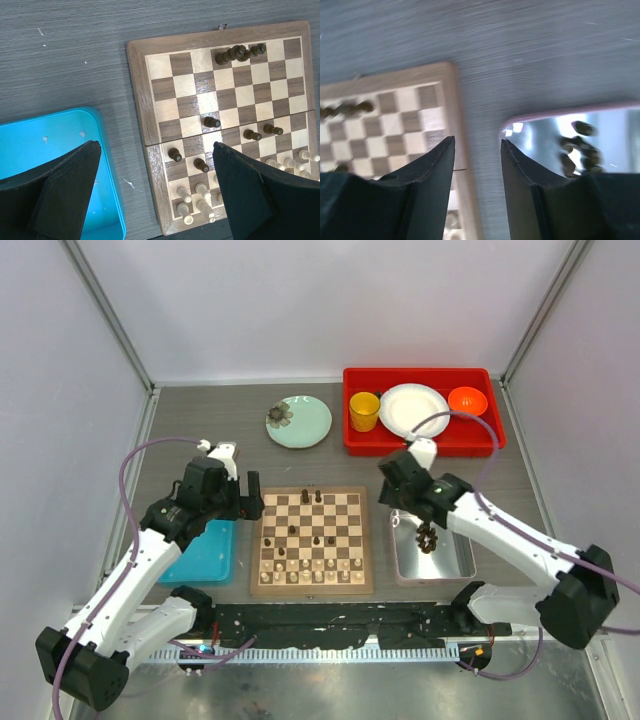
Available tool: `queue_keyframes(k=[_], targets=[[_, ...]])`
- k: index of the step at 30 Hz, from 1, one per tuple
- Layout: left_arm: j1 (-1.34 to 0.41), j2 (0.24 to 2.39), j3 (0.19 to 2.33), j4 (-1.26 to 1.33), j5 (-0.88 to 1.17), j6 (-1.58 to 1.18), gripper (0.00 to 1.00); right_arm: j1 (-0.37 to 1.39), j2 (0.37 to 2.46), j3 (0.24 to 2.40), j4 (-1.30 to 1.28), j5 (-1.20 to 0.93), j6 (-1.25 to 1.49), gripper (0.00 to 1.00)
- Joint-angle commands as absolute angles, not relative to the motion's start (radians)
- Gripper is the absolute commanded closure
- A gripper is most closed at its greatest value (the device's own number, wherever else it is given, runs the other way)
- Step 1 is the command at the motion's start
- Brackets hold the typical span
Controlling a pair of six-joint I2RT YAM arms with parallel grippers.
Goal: Set up the chess pieces on the board
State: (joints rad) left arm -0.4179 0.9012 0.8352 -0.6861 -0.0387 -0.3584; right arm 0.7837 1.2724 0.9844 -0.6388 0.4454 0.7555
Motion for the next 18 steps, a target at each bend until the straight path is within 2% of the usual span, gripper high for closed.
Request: queue_keyframes(k=[1,5,10,18], targets=[[-0.422,0.905,0.836,-0.663,-0.023,-0.35,0.01,0.633,1.132,0.911,-0.794,0.474,0.831,0.53],[-0.42,0.91,0.836,-0.666,-0.025,-0.348,0.01,0.545,1.048,0.844,-0.851,0.459,0.859,0.52],[-0.422,0.911,0.836,-0.663,-0.023,-0.35,0.01,0.459,0.999,0.781,-0.855,0.454,0.877,0.45],[-0.422,0.913,0.834,-0.661,-0.017,-0.348,0.01,0.327,1.071,0.719,-0.695,0.35,0.729,0.49]])
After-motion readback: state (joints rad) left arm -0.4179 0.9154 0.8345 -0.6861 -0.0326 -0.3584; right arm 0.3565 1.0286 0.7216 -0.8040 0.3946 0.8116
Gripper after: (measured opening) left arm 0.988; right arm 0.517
